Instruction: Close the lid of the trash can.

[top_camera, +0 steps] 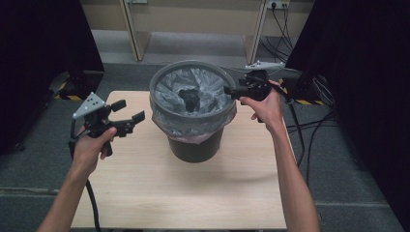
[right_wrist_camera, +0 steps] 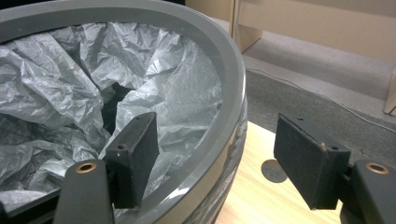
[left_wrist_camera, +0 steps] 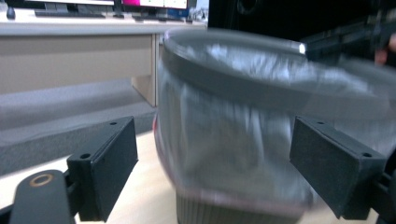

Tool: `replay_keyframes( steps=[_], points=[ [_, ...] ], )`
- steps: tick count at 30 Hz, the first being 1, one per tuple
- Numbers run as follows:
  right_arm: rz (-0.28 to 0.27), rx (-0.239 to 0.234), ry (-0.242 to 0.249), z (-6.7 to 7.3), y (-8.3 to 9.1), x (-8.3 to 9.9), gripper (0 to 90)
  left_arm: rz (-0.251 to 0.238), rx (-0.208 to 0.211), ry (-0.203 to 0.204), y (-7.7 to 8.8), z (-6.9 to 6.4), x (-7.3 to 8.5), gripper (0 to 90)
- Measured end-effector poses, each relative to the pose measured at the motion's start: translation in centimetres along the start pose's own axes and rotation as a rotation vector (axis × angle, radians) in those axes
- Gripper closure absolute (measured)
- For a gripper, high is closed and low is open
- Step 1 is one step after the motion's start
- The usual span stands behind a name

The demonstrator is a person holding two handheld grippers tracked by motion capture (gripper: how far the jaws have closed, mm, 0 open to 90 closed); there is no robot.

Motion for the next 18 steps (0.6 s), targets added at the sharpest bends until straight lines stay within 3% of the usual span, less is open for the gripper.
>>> replay_keyframes(
  steps=[7, 18],
  points=[
    [-0.035, -0.035, -0.036, -0.1, -0.3, 0.4, 29.8, -0.017, -0.022, 0.013, -2.6, 0.2, -2.7, 14.5],
    [-0.058, -0.065, -0.047, -0.1, -0.5, 0.5, 29.4, 0.035, -0.035, 0.036, -5.5, 1.1, -2.2, 14.3]
  ],
)
Point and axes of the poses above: each handheld gripper's, and its own axes: y roughly backward along the jaws, x roughly out of its underside, z roughly to its left, the point moved 9 cm from there along -y, roughly forward along the jaws, and after that the axes turned 1 degree about -y, right-handed, at the moved point
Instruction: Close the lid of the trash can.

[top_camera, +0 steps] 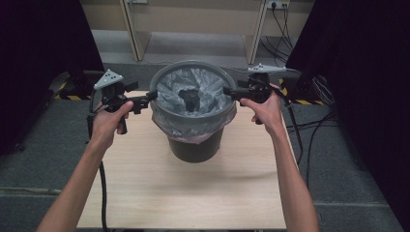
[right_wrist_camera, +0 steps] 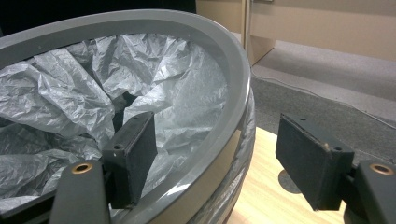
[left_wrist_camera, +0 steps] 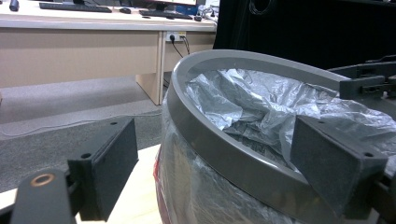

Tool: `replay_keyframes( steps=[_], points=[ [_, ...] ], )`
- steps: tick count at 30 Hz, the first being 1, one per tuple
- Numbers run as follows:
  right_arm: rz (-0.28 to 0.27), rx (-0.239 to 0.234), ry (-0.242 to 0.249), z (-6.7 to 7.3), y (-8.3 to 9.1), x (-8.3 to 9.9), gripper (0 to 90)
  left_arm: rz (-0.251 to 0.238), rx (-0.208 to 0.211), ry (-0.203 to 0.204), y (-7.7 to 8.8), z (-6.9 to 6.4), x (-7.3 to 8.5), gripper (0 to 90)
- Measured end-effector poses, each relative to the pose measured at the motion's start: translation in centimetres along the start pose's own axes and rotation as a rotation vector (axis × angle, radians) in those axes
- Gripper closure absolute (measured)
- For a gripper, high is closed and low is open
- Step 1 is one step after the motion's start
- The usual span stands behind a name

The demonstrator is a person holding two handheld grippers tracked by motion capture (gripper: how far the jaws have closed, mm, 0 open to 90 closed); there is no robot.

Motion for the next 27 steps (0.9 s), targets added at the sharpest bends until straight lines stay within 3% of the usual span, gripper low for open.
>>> replay_keyframes(
  steps=[7, 13, 17, 20, 24, 27],
  points=[
    [-0.024, -0.014, -0.009, 0.1, -0.2, 0.2, 29.5, 0.016, -0.020, -0.031, -0.2, 0.4, 0.5, 14.0],
    [-0.023, -0.001, -0.012, -0.3, -0.6, 0.1, 30.6, 0.022, -0.024, -0.024, -0.9, 0.9, 0.7, 13.8],
    [-0.047, -0.028, -0.051, -0.6, -0.9, 0.2, 31.1, 0.031, -0.053, -0.050, -1.5, 0.8, 0.9, 14.2],
    [-0.066, -0.034, -0.068, -0.6, -0.9, 0.3, 31.0, 0.028, -0.049, -0.048, -1.5, 0.8, 0.9, 14.3],
    [-0.050, -0.024, -0.053, -0.5, -0.9, 0.2, 31.0, 0.036, -0.070, -0.090, -1.5, 0.6, 0.6, 14.8],
    [-0.062, -0.026, -0.034, -0.4, -0.5, -0.1, 27.9, 0.030, -0.047, -0.080, -1.1, 0.1, 0.3, 16.0]
  ],
)
Point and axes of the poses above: each handheld gripper's, and its own axes: y roughly backward along the jaws, x roughly out of its underside, z roughly to its left, the point moved 9 cm from there along -y, roughly forward along the jaws, and after that the axes turned 1 degree about -y, right-handed, at the moved point
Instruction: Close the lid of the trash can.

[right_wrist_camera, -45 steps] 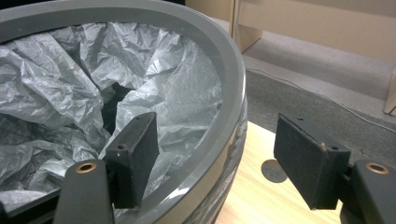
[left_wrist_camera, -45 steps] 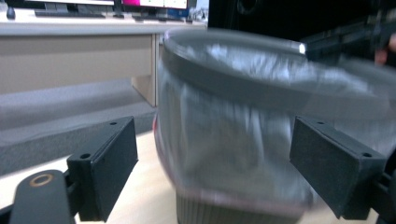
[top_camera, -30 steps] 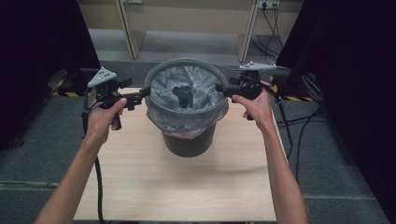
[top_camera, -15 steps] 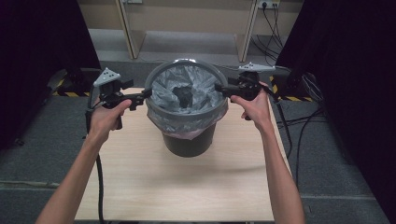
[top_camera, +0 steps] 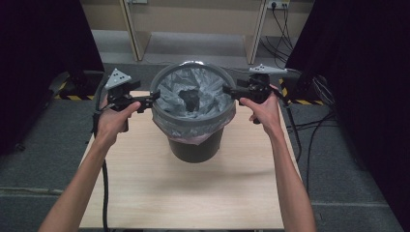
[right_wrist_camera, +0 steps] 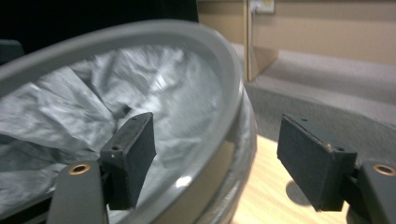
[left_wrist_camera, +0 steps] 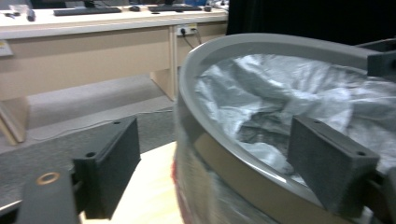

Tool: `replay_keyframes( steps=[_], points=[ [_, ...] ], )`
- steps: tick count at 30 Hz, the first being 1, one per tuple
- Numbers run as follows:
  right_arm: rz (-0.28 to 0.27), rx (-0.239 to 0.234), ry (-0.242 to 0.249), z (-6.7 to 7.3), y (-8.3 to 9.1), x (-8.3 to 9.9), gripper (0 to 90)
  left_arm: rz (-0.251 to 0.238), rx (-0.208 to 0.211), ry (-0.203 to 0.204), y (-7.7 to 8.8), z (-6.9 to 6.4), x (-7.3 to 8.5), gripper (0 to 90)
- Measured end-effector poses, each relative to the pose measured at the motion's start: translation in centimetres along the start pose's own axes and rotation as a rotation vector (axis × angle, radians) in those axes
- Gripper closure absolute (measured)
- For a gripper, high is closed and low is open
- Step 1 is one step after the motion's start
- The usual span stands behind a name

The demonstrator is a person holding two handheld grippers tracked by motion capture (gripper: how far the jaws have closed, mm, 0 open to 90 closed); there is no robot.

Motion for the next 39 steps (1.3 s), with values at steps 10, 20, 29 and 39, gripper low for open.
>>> replay_keyframes(
  steps=[10, 20, 29, 39],
  points=[
    [-0.090, 0.020, -0.003, -0.7, 4.2, -0.6, 21.6, -0.038, 0.073, 0.008, 3.3, -2.1, 0.2, 14.5],
    [-0.125, 0.078, -0.020, -2.0, 7.4, 3.9, 13.3, -0.055, 0.124, 0.006, 6.5, -3.3, 3.6, 14.5],
    [-0.031, 0.113, 0.005, -2.7, 7.1, 10.6, 13.5, -0.003, 0.093, -0.016, 6.9, -3.3, 8.8, 14.5],
    [0.042, 0.141, 0.027, -2.3, 7.2, 15.1, 13.7, 0.061, 0.078, -0.027, 6.2, -3.1, 14.0, 14.5]
  ],
)
Point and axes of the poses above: each handheld gripper's, and its own axes: y roughly backward along the jaws, x roughly out of its underside, z roughly to its left, the point moved 9 cm from there along -y, roughly forward along the jaws, and after that the axes turned 1 degree about -y, right-handed, at the moved point
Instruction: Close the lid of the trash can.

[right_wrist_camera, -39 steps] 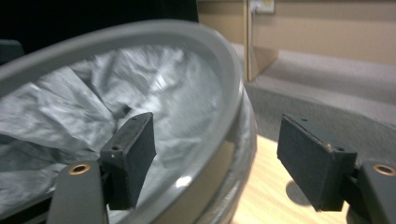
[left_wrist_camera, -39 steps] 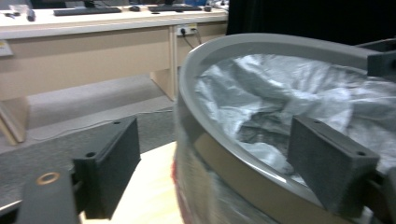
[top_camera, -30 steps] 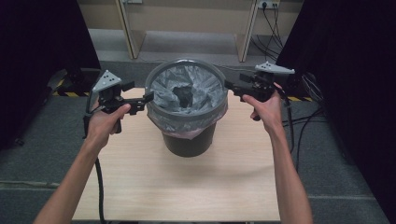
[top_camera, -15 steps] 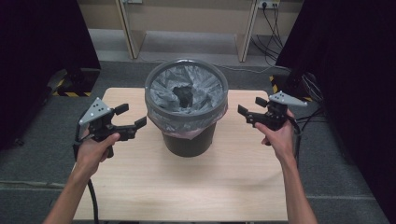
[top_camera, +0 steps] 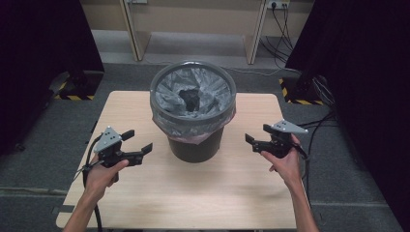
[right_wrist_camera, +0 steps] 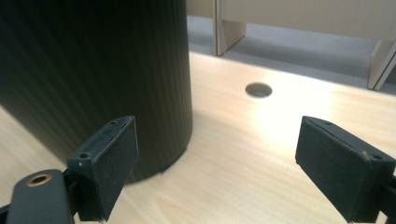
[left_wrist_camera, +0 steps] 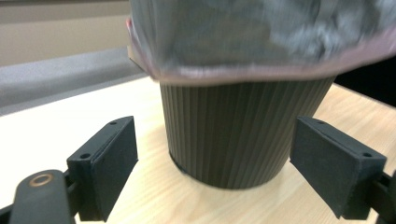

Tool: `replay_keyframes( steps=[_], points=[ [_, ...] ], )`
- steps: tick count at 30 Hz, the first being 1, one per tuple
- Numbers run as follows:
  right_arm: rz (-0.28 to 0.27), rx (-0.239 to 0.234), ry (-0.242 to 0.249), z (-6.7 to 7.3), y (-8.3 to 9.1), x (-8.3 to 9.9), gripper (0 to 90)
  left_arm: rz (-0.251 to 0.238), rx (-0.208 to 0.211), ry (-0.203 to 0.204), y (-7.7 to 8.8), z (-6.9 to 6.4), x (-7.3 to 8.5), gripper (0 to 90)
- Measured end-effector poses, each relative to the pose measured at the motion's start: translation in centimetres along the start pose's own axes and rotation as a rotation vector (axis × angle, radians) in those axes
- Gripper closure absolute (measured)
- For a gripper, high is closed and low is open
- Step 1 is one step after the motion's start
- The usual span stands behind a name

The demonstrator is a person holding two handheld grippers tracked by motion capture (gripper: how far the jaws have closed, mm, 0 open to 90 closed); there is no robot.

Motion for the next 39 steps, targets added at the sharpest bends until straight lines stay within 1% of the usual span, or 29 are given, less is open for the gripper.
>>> replay_keyframes(
  steps=[3, 5, 7, 8, 9, 11, 13, 14, 15, 17, 18, 20, 21, 22, 24, 25, 27, 28, 29, 31, 33, 34, 36, 39],
  points=[
    [0.019, 0.004, 0.018, 0.4, 0.0, 1.3, 13.7, 0.030, -0.011, -0.017, -0.4, 0.0, 1.7, 14.5],
    [0.031, 0.011, 0.022, 0.6, -0.1, 2.1, 13.7, 0.055, -0.009, -0.018, -0.6, -0.1, 2.9, 14.5],
    [0.042, 0.014, 0.029, 0.8, -0.1, 2.8, 13.7, 0.069, -0.016, -0.024, -0.8, -0.2, 4.0, 14.5],
    [0.048, 0.017, 0.033, 1.0, -0.2, 3.2, 13.6, 0.091, -0.015, -0.027, -0.9, -0.2, 4.6, 14.5],
    [0.053, 0.018, 0.036, 1.1, -0.3, 3.6, 13.6, 0.094, -0.018, -0.030, -1.0, -0.3, 5.1, 14.5],
    [0.065, 0.019, 0.039, 1.4, -0.4, 4.4, 13.6, 0.124, -0.014, -0.031, -1.2, -0.4, 6.3, 14.5],
    [0.077, 0.021, 0.042, 1.8, -0.6, 5.2, 13.7, 0.138, -0.014, -0.024, -1.3, -0.4, 7.4, 14.5],
    [0.086, 0.022, 0.048, 1.9, -0.6, 5.6, 13.6, 0.159, -0.021, -0.032, -1.4, -0.3, 8.0, 14.5],
    [0.097, 0.023, 0.058, 2.0, -0.7, 6.0, 13.6, 0.160, -0.030, -0.035, -1.5, -0.2, 8.5, 14.6],
    [0.117, 0.026, 0.068, 2.2, -0.9, 6.8, 13.7, 0.191, -0.030, -0.031, -1.7, -0.1, 9.5, 14.5],
    [0.122, 0.026, 0.068, 2.4, -0.9, 7.1, 13.7, 0.196, -0.035, -0.037, -1.7, -0.1, 10.0, 14.6],
    [0.142, 0.025, 0.081, 2.6, -1.1, 7.8, 13.8, 0.218, -0.033, -0.030, -1.8, -0.1, 11.0, 14.5],
    [0.153, 0.028, 0.086, 2.8, -1.1, 8.2, 13.8, 0.243, -0.035, -0.041, -1.8, -0.1, 11.5, 14.5],
    [0.164, 0.028, 0.092, 2.9, -1.2, 8.5, 13.8, 0.250, -0.040, -0.049, -1.8, 0.0, 11.8, 14.6],
    [0.187, 0.024, 0.097, 3.1, -1.3, 9.3, 14.1, 0.263, -0.036, -0.035, -1.8, -0.1, 12.3, 14.6],
    [0.198, 0.028, 0.103, 3.2, -1.3, 9.6, 14.5, 0.278, -0.034, -0.034, -1.7, -0.2, 12.6, 14.6],
    [0.215, 0.019, 0.095, 3.5, -1.3, 10.2, 15.2, 0.304, -0.034, -0.041, -1.6, -0.2, 13.3, 14.6],
    [0.227, 0.016, 0.092, 3.6, -1.2, 10.5, 15.4, 0.325, -0.030, -0.044, -1.6, -0.2, 13.6, 14.6],
    [0.237, 0.017, 0.092, 3.7, -1.1, 10.7, 15.6, 0.332, -0.031, -0.049, -1.5, -0.2, 13.9, 14.6],
    [0.250, 0.024, 0.084, 3.7, -1.0, 11.3, 15.7, 0.347, -0.022, -0.044, -1.3, -0.4, 14.5, 14.6],
    [0.269, 0.029, 0.069, 3.6, -0.9, 11.9, 15.7, 0.380, -0.021, -0.048, -1.2, -0.4, 15.2, 14.6],
    [0.281, 0.032, 0.071, 3.6, -0.8, 12.2, 15.7, 0.392, -0.021, -0.049, -1.1, -0.4, 15.3, 14.7],
    [0.293, 0.033, 0.065, 3.7, -0.6, 12.7, 15.8, 0.392, -0.028, -0.049, -1.0, -0.3, 15.4, 14.6],
    [0.310, 0.037, 0.060, 3.7, -0.2, 13.4, 16.2, 0.406, -0.020, -0.027, -0.9, -0.2, 15.5, 14.3]
  ],
)
Point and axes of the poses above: each handheld gripper's, and its own axes: y roughly backward along the jaws, x roughly out of its underside, z roughly to its left, the point moved 9 cm from there along -y, roughly forward along the jaws, and after that the axes turned 1 degree about -y, right-handed, at the moved point
